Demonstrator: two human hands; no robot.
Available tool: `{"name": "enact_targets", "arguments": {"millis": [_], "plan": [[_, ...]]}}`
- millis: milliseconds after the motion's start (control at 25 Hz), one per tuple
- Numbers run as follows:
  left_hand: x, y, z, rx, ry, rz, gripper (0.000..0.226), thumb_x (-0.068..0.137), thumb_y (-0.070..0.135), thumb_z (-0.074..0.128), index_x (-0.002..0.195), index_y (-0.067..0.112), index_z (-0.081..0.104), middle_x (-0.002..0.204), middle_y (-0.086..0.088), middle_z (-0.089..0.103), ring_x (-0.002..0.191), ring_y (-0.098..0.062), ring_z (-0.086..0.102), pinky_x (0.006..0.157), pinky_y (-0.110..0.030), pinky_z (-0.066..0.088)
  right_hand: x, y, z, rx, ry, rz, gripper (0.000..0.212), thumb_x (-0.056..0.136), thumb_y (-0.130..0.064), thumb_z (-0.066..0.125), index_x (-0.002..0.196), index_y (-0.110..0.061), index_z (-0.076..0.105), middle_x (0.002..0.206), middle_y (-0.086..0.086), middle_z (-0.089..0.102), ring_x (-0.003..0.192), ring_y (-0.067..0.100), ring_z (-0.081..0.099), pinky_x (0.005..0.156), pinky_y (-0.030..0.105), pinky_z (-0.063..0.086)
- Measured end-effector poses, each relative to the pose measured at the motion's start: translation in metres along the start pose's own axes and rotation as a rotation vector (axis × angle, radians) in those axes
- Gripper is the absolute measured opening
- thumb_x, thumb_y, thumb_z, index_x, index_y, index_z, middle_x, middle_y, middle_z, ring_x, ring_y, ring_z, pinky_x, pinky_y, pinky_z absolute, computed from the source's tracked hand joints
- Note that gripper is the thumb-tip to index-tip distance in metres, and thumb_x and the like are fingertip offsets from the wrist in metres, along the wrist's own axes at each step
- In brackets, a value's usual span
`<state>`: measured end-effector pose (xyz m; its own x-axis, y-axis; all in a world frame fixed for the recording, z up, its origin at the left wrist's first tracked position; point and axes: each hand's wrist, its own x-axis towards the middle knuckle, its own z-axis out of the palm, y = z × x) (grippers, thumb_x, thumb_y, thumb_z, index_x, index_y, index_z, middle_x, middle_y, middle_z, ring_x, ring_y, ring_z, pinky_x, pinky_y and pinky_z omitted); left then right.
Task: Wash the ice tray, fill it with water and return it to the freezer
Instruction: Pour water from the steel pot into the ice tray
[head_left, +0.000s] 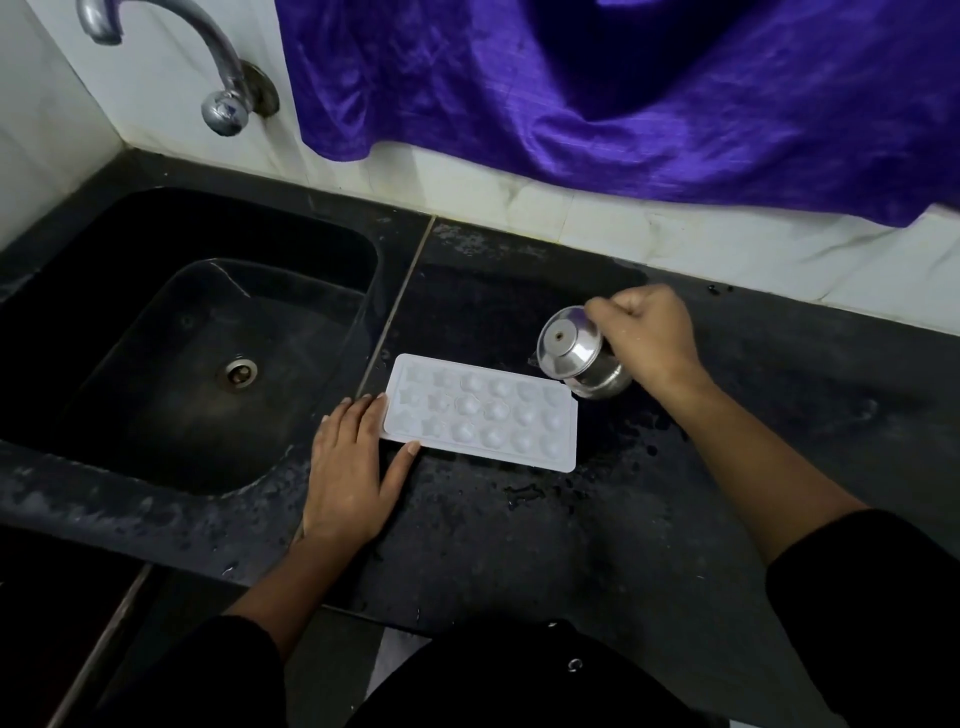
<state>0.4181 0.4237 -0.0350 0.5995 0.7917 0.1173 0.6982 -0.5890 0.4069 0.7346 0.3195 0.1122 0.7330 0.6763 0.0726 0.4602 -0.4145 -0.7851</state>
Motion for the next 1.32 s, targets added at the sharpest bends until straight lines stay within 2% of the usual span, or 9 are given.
{"name": "enact_targets", "arguments": {"millis": [200, 400, 520, 600, 760, 920, 1120, 1240, 1320], "plan": [[0.000, -0.001, 0.001, -0.004, 0.003, 0.005, 0.074, 0.103, 0.063, 0.038, 0.157, 0.012, 0.041, 0.160, -0.008, 0.046, 0.153, -0.030, 0.033, 0.127, -0.053, 0.024, 0.000, -0.020, 0.008, -0.320, -0.014, -0.131, 0.048, 0.089, -0.030, 0.065, 0.050, -0.012, 0.043, 0.046, 0.002, 0.039, 0.043, 0.015, 0.035, 0.047, 0.027, 0.028], [0.001, -0.002, 0.002, -0.006, 0.012, 0.004, 0.072, 0.103, 0.062, 0.040, 0.156, 0.012, 0.042, 0.159, -0.008, 0.046, 0.152, -0.030, 0.035, 0.128, -0.052, 0.023, 0.006, -0.021, 0.004, -0.319, -0.003, -0.143, 0.048, 0.087, -0.031, 0.065, 0.051, -0.007, 0.042, 0.048, 0.004, 0.037, 0.045, 0.017, 0.033, 0.049, 0.032, 0.032], [0.000, -0.001, 0.001, -0.009, 0.017, 0.006, 0.072, 0.103, 0.061, 0.040, 0.156, 0.012, 0.042, 0.159, -0.008, 0.046, 0.152, -0.030, 0.035, 0.128, -0.051, 0.023, 0.009, -0.011, -0.003, -0.166, -0.006, -0.069, 0.047, 0.087, -0.029, 0.067, 0.057, 0.002, 0.049, 0.050, 0.006, 0.042, 0.048, 0.018, 0.039, 0.053, 0.034, 0.038], [0.000, -0.002, 0.002, -0.012, 0.020, 0.004, 0.072, 0.103, 0.061, 0.041, 0.156, 0.012, 0.042, 0.159, -0.008, 0.047, 0.152, -0.030, 0.035, 0.128, -0.051, 0.023, 0.007, -0.004, -0.008, 0.047, 0.002, 0.024, 0.047, 0.089, -0.026, 0.070, 0.059, 0.006, 0.052, 0.054, 0.009, 0.044, 0.050, 0.018, 0.040, 0.056, 0.031, 0.037], [0.001, -0.002, 0.002, -0.016, 0.022, 0.010, 0.071, 0.103, 0.061, 0.041, 0.155, 0.012, 0.042, 0.158, -0.008, 0.047, 0.151, -0.030, 0.036, 0.127, -0.052, 0.024, -0.001, 0.004, -0.017, 0.447, 0.047, 0.236, 0.029, 0.092, -0.021, 0.068, 0.066, -0.010, 0.061, 0.055, 0.001, 0.044, 0.047, 0.009, 0.036, 0.044, 0.024, 0.028], [0.001, -0.001, 0.001, -0.013, 0.016, 0.007, 0.072, 0.103, 0.062, 0.039, 0.156, 0.013, 0.042, 0.159, -0.008, 0.046, 0.152, -0.030, 0.035, 0.127, -0.052, 0.024, -0.003, -0.005, -0.015, 0.643, 0.057, 0.257, 0.026, 0.095, -0.017, 0.065, 0.070, -0.015, 0.061, 0.052, -0.005, 0.046, 0.045, 0.007, 0.036, 0.041, 0.022, 0.026], [0.001, -0.001, 0.000, -0.019, 0.015, 0.003, 0.071, 0.103, 0.062, 0.040, 0.156, 0.013, 0.041, 0.159, -0.007, 0.046, 0.152, -0.029, 0.035, 0.128, -0.052, 0.023, 0.007, -0.021, 0.009, 0.272, 0.010, 0.108, 0.041, 0.090, -0.023, 0.070, 0.069, 0.011, 0.060, 0.060, 0.010, 0.049, 0.054, 0.018, 0.043, 0.055, 0.028, 0.037], [0.000, 0.000, 0.000, -0.021, 0.019, 0.002, 0.071, 0.103, 0.061, 0.042, 0.155, 0.013, 0.042, 0.158, -0.007, 0.047, 0.152, -0.029, 0.035, 0.128, -0.051, 0.023, 0.009, -0.029, 0.021, -0.055, -0.071, 0.008, 0.044, 0.088, -0.029, 0.068, 0.055, -0.004, 0.053, 0.049, 0.003, 0.045, 0.048, 0.016, 0.042, 0.054, 0.034, 0.039], [0.001, 0.000, 0.000, -0.020, 0.019, 0.003, 0.071, 0.103, 0.062, 0.041, 0.155, 0.012, 0.043, 0.158, -0.007, 0.047, 0.151, -0.029, 0.036, 0.127, -0.052, 0.024, 0.009, -0.036, 0.028, -0.225, -0.086, -0.050, 0.045, 0.087, -0.031, 0.066, 0.052, -0.009, 0.048, 0.046, 0.000, 0.042, 0.044, 0.015, 0.039, 0.050, 0.032, 0.037]]}}
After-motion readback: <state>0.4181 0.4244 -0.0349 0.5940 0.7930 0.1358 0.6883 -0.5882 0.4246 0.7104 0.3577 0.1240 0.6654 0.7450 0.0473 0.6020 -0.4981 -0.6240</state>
